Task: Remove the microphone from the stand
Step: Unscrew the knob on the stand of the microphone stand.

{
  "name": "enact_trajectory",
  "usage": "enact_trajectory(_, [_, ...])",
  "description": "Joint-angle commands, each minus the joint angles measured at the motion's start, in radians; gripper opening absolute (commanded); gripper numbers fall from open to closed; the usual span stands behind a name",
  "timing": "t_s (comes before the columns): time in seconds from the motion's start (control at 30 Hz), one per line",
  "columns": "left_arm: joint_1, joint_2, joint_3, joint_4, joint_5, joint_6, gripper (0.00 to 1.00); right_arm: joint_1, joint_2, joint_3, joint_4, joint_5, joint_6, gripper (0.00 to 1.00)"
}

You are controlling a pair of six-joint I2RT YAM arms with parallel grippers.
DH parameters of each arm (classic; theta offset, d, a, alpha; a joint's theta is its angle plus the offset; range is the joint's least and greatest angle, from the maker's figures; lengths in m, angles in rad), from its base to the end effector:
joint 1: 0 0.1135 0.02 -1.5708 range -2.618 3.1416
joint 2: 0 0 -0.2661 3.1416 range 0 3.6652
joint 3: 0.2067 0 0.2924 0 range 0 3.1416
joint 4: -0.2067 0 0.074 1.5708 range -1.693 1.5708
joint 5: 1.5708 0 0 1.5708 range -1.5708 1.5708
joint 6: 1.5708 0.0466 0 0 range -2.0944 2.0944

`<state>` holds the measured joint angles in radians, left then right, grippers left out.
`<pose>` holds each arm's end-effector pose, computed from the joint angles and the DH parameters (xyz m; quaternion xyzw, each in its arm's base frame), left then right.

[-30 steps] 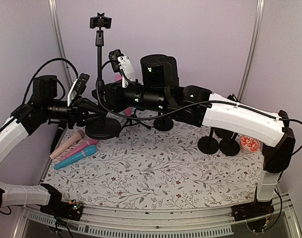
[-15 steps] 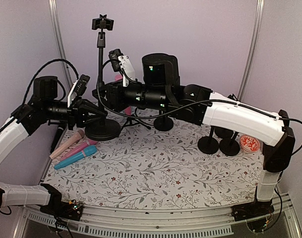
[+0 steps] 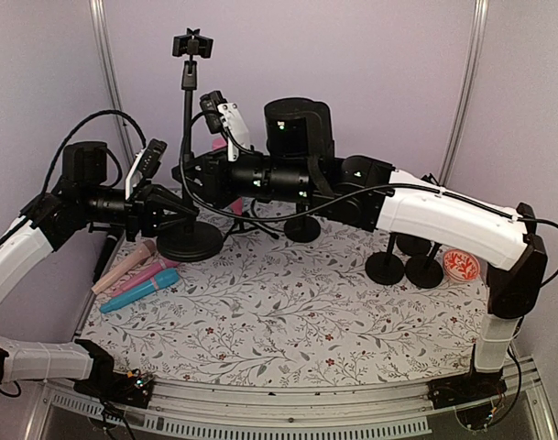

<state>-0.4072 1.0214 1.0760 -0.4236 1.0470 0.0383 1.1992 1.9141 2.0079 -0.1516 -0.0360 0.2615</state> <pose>0.2175 -0.1378 0.3809 0.4335 0.6343 -0.4952 0.4057 0.1833 0.4751 0.4437 -0.3396 0.6431 0.4676 0.5025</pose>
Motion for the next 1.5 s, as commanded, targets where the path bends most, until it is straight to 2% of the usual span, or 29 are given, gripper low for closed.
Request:
enact_trajectory(0.0, [0.004, -0.018, 0.001, 0.033, 0.053, 0.027, 0.00, -0.030, -0.082, -0.006, 0.046, -0.020, 0.002, 0.00])
enact_trajectory(0.27, [-0.007, -0.014, 0.007, 0.052, 0.238, -0.036, 0.00, -0.069, -0.127, -0.115, 0.196, -0.278, 0.050, 0.00])
enact_trajectory(0.47, [-0.015, -0.013, 0.013, 0.064, 0.324, -0.063, 0.00, -0.079, -0.136, -0.142, 0.255, -0.359, 0.072, 0.00])
enact_trajectory(0.73, [-0.023, -0.011, 0.015, 0.063, 0.376, -0.076, 0.00, -0.081, -0.145, -0.173, 0.339, -0.441, 0.091, 0.00])
enact_trajectory(1.47, [-0.048, -0.018, 0.010, 0.092, 0.513, -0.138, 0.00, -0.093, -0.081, -0.212, 0.718, -0.739, 0.227, 0.00])
